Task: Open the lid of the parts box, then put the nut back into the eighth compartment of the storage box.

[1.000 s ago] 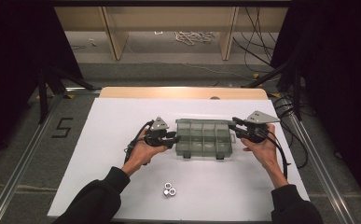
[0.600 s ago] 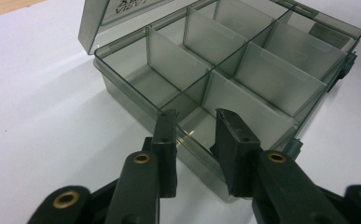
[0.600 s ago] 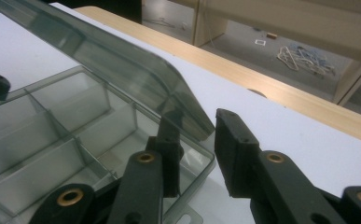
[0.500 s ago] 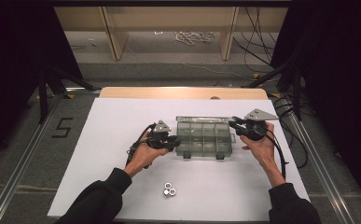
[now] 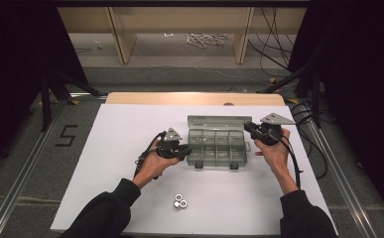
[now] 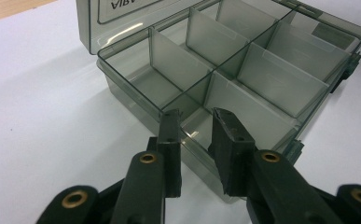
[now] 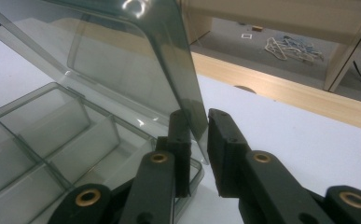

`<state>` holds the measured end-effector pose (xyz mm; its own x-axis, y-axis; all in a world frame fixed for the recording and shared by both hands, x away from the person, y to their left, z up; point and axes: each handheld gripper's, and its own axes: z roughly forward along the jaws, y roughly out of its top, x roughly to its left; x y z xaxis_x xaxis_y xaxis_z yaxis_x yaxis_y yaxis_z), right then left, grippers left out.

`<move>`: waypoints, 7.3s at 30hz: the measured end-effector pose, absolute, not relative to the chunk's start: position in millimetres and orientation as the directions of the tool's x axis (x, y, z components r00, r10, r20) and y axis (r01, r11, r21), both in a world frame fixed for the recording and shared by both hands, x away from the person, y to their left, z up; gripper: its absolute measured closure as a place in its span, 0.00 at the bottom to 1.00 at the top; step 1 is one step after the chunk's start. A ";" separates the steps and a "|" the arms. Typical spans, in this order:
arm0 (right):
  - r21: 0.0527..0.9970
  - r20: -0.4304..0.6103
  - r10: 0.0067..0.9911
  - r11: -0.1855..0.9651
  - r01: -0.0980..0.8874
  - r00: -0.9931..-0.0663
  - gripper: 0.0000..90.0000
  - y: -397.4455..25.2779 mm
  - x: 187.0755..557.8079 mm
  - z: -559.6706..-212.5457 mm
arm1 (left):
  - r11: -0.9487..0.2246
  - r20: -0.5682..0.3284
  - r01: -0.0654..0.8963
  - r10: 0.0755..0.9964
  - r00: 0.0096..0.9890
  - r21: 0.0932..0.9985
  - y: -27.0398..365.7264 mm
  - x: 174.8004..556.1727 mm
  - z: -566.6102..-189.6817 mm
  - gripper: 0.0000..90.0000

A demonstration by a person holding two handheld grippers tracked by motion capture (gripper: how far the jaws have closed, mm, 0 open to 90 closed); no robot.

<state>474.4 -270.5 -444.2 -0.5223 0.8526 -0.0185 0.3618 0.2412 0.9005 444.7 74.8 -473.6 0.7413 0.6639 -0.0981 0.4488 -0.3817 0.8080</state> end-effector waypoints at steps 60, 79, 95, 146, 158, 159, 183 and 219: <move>0.872 0.014 0.900 0.201 0.446 -0.435 0.93 -254.0 517.0 -440.0 | -0.361 -0.101 0.454 0.683 0.723 0.814 72.9 439.3 -474.5 0.82; 0.909 0.012 0.867 0.198 0.368 -0.497 0.51 -237.6 490.8 -405.2 | -0.358 -0.098 0.464 0.697 0.710 0.810 73.7 439.9 -473.4 0.74; 0.914 -0.046 0.805 0.272 0.300 -0.592 0.38 -204.9 456.5 -382.5 | -0.264 -0.095 0.379 0.698 0.709 0.887 96.9 420.7 -436.0 0.52; 0.836 -0.068 0.624 0.462 0.297 -0.779 0.28 -162.1 369.0 -406.7 | -0.126 -0.100 0.239 0.656 0.748 0.963 166.9 321.9 -423.9 0.29; 0.783 -0.079 0.541 0.553 0.284 -0.837 0.28 -144.7 355.1 -413.3 | -0.132 -0.089 0.229 0.656 0.750 0.964 172.4 319.3 -428.3 0.28; 0.774 -0.077 0.525 0.568 0.281 -0.847 0.28 -142.9 353.8 -414.0 | -0.132 -0.092 0.237 0.664 0.742 0.962 172.6 318.1 -427.9 0.28; 0.604 -0.058 0.335 0.762 0.234 -0.941 0.36 -97.3 328.7 -445.0 | -0.132 -0.097 0.239 0.654 0.751 0.962 170.3 305.9 -429.3 0.27; 0.448 -0.031 0.160 0.884 0.130 -0.987 0.70 -67.6 327.5 -468.9 | -0.133 -0.094 0.239 0.660 0.745 0.962 173.2 309.2 -430.9 0.27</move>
<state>327.5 -67.6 -468.9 -0.9866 0.1602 -0.0309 0.1296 0.8845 0.4483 309.2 173.2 -430.9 0.7455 0.6599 -0.0935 0.2386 -0.1332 0.9619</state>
